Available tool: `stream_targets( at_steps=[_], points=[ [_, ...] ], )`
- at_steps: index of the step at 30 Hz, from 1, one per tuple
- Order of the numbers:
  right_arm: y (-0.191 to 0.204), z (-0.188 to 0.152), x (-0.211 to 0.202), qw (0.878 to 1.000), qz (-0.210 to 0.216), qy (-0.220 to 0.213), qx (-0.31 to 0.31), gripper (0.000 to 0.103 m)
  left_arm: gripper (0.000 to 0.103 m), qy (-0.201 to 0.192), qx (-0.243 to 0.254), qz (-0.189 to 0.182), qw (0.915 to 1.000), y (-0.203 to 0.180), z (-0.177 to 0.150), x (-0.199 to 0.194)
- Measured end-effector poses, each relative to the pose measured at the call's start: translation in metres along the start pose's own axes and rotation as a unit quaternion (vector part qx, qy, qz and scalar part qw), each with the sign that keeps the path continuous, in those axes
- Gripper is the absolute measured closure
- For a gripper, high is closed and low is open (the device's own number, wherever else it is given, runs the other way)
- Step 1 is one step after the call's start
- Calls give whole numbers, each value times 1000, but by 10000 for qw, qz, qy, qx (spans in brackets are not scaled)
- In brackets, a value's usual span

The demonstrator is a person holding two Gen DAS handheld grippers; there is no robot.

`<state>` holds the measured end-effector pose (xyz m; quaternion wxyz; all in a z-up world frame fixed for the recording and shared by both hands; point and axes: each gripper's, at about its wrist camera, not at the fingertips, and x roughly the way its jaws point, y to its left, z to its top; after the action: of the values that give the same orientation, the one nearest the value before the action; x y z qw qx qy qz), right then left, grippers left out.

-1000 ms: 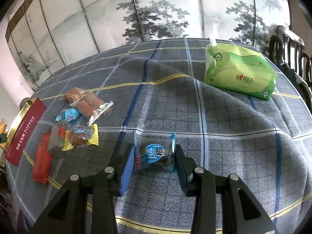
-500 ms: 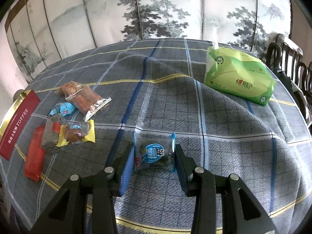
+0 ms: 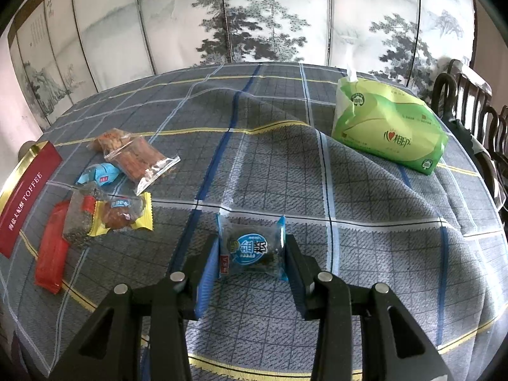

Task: Organize snacks
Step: 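Carry the orange bag into the gold tin tray and open the left gripper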

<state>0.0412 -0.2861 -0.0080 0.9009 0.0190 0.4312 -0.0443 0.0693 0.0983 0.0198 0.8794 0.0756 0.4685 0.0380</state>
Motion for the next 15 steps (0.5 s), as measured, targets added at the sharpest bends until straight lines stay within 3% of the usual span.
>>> stream_targets(
  at_steps=[15],
  points=[
    [0,-1,-1,10000,-56,5,-41,62,61,177,-163,204,9995,23,3,37]
  ],
)
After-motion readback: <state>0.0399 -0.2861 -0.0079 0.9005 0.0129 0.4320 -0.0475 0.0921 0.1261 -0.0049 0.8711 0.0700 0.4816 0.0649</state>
